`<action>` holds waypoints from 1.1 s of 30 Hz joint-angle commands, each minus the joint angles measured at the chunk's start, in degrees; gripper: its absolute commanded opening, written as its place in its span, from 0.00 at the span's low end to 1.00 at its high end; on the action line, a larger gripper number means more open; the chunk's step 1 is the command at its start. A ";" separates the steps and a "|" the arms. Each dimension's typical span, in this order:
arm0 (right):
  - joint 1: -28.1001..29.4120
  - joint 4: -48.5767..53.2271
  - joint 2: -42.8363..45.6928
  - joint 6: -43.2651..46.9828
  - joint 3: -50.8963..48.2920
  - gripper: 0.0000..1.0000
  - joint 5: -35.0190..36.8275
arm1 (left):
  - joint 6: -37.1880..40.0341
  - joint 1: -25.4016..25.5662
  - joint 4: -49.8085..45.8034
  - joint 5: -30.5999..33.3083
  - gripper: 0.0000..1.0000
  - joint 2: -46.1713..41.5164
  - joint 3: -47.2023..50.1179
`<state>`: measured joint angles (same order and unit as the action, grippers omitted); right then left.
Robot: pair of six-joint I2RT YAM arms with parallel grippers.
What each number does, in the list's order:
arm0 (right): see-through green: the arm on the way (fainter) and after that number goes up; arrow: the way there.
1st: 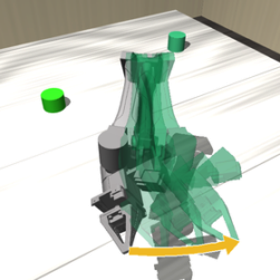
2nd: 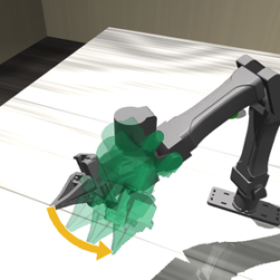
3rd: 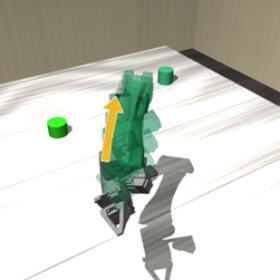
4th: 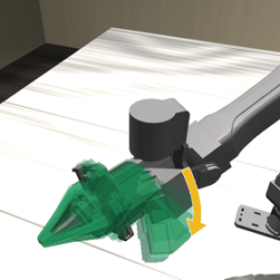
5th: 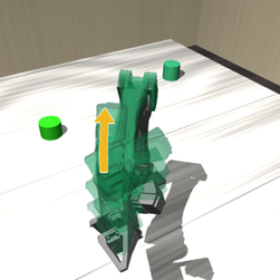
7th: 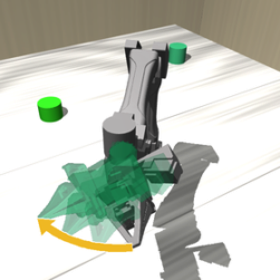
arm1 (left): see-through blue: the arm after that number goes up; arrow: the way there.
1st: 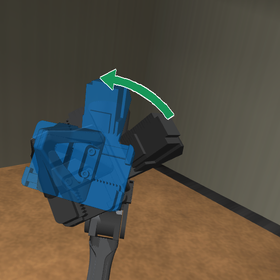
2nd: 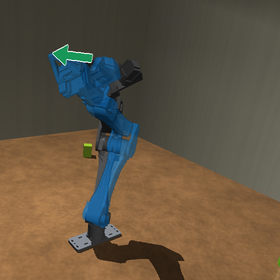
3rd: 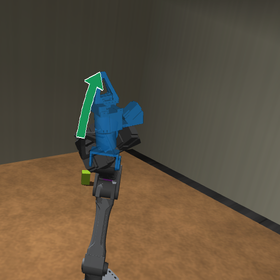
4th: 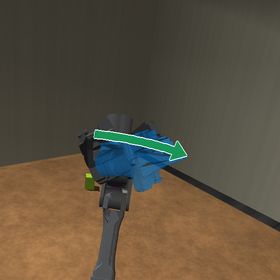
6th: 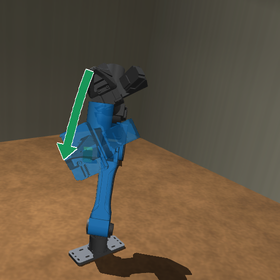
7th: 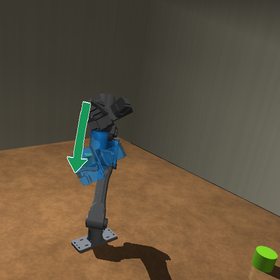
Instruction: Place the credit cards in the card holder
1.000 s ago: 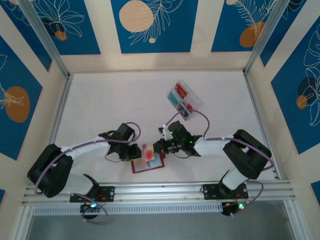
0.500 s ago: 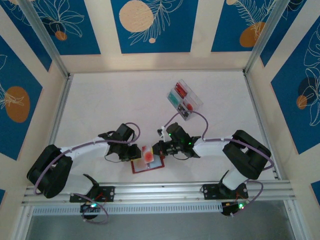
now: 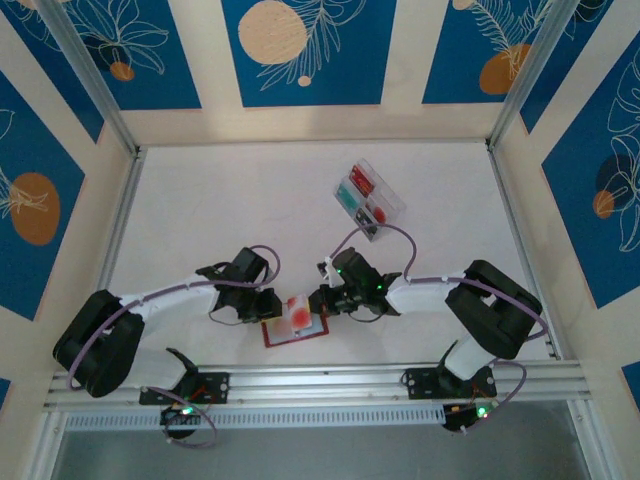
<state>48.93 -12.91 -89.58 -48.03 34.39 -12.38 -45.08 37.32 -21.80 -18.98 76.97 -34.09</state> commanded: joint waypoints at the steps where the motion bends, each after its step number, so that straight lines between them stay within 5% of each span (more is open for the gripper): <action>1: 0.73 3.46 0.08 0.61 1.20 0.00 0.53 | -0.60 0.46 -1.59 1.49 0.19 -0.59 1.50; 33: 1.08 13.35 -3.74 3.62 5.61 0.00 -5.68 | -0.80 0.30 -0.95 1.62 0.19 -0.85 2.23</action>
<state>49.82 -3.51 -92.60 -45.78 39.44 -16.12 -45.10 37.30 -21.17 -18.96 76.62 -33.45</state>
